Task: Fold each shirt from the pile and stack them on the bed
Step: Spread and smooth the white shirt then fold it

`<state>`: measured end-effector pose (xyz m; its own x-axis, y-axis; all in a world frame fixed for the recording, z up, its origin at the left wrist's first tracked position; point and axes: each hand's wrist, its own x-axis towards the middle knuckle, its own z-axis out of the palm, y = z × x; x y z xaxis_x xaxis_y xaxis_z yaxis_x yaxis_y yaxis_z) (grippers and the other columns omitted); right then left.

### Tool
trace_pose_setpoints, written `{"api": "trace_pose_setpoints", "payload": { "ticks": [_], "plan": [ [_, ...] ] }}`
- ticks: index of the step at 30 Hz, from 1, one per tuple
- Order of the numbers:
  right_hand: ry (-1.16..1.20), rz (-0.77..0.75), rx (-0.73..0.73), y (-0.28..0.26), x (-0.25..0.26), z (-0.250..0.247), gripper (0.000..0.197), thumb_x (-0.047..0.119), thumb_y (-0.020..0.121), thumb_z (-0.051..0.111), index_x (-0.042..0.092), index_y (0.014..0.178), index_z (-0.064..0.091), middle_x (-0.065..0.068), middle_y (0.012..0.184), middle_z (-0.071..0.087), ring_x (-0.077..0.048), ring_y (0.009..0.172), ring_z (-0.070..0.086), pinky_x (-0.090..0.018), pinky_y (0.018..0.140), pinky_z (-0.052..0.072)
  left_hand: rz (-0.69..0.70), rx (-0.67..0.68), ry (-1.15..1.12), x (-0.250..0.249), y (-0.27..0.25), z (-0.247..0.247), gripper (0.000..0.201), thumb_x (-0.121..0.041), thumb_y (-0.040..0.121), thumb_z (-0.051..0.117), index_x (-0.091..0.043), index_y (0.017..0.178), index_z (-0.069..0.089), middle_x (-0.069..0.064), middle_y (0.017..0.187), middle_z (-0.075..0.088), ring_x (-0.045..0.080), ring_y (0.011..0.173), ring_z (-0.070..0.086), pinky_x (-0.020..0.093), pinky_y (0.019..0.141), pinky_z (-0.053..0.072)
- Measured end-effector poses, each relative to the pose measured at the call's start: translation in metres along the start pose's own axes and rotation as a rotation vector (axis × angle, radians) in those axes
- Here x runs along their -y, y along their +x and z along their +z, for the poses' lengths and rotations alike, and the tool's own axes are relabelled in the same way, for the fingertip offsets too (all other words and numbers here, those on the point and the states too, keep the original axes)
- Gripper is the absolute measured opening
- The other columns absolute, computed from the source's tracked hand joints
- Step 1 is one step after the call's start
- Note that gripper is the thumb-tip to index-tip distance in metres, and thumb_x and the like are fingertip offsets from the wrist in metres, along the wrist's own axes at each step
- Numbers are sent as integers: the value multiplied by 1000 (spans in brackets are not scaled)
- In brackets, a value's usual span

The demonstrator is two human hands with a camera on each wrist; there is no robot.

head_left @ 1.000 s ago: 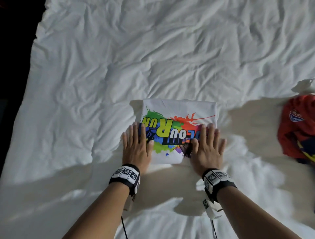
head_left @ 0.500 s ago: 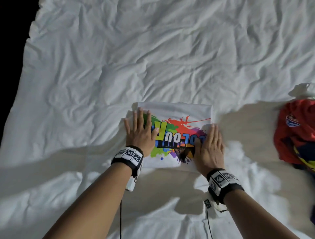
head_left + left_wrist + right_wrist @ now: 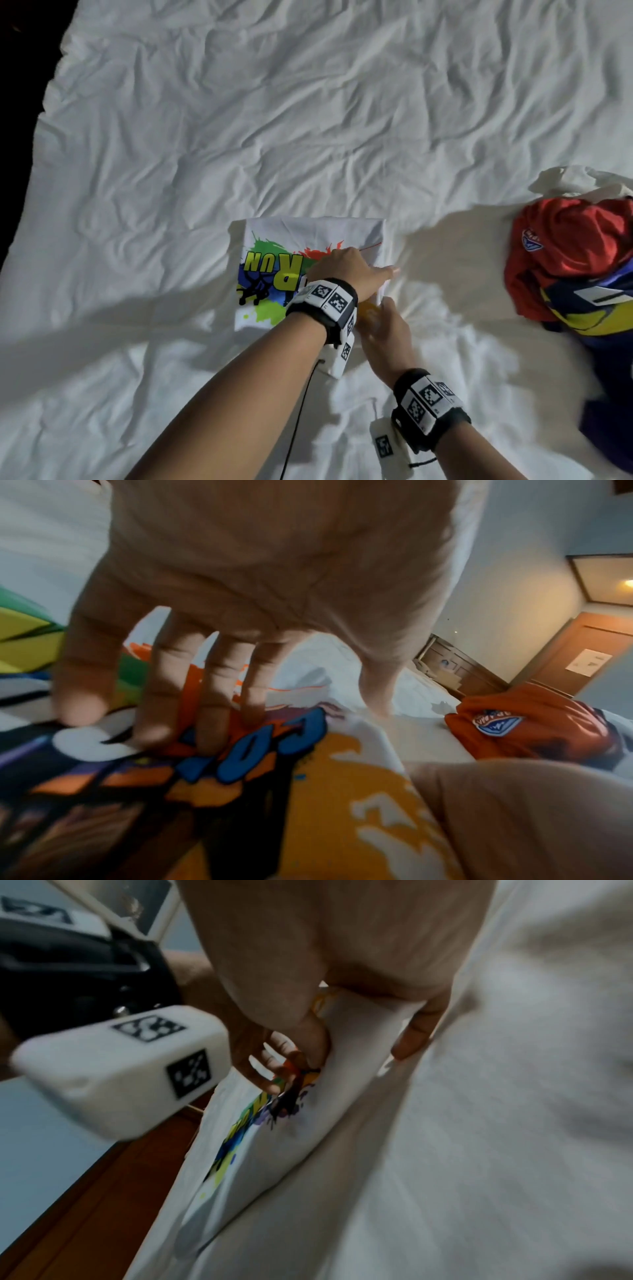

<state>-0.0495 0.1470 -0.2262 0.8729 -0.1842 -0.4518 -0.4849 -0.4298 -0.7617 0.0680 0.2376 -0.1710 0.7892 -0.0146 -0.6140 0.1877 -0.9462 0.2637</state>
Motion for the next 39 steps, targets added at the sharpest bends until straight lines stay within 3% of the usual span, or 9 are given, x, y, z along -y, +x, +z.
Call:
{"api": "trace_pose_setpoints", "payload": {
  "ticks": [4,7,11,16,24,29,32,35,39],
  "plan": [
    [104,-80,5,-6,10,-3,29,5,85,73,20,85,48,6,74,62,-7,63,52,-18,59,40,-33,47,10,-6,1,-7,64,-65,75,71,-19,118,61,6,124,65,31,109,65,36,81,51],
    [67,-120,7,-8,18,-3,35,9,80,78,28,79,49,5,73,60,-10,63,51,-29,59,43,-32,32,-70,7,1,-13,31,-37,78,69,-15,95,56,7,108,69,31,96,68,33,75,52],
    [89,-188,-18,-22,45,3,26,14,80,80,31,87,62,7,81,68,-15,72,63,-38,63,52,-43,-1,-406,42,-2,-27,19,-27,76,71,-13,75,58,3,80,66,24,70,62,26,56,44],
    [192,-294,-34,-56,104,23,37,9,83,81,36,102,64,16,91,72,-5,79,68,-21,64,54,-35,-64,-771,98,-27,-66,8,-10,77,73,-8,72,66,0,57,62,23,56,65,33,57,54],
    [141,-444,89,-101,180,131,46,0,81,73,26,117,62,16,91,67,-7,73,61,-16,62,48,-104,-102,-940,243,-75,-133,11,-3,82,69,1,85,59,17,55,55,27,42,57,27,47,50],
    [0,-558,272,-119,198,214,47,14,86,74,24,129,59,8,109,67,-2,89,61,-17,80,50,-303,-105,-987,356,-83,-132,14,-12,82,72,-3,86,64,14,66,61,28,58,61,31,58,48],
    [-82,-636,121,-109,191,235,40,27,91,69,17,129,61,3,122,62,-14,113,54,-25,96,43,-425,-134,-1064,413,-86,-110,25,-29,78,71,-4,82,72,16,71,68,32,66,64,36,64,47],
    [-167,-333,-98,-73,170,232,40,22,97,60,10,135,57,-11,139,52,-31,127,43,-39,107,35,-495,-161,-1202,443,-94,-82,29,-38,91,60,-13,80,70,10,76,66,26,68,60,32,64,42],
    [-160,59,29,-32,145,214,73,53,89,54,4,142,46,-22,143,47,-39,131,42,-43,109,32,-452,-259,-1186,445,-94,-53,34,-40,90,70,-8,103,71,6,100,70,24,91,64,33,73,44]
  ]
}}
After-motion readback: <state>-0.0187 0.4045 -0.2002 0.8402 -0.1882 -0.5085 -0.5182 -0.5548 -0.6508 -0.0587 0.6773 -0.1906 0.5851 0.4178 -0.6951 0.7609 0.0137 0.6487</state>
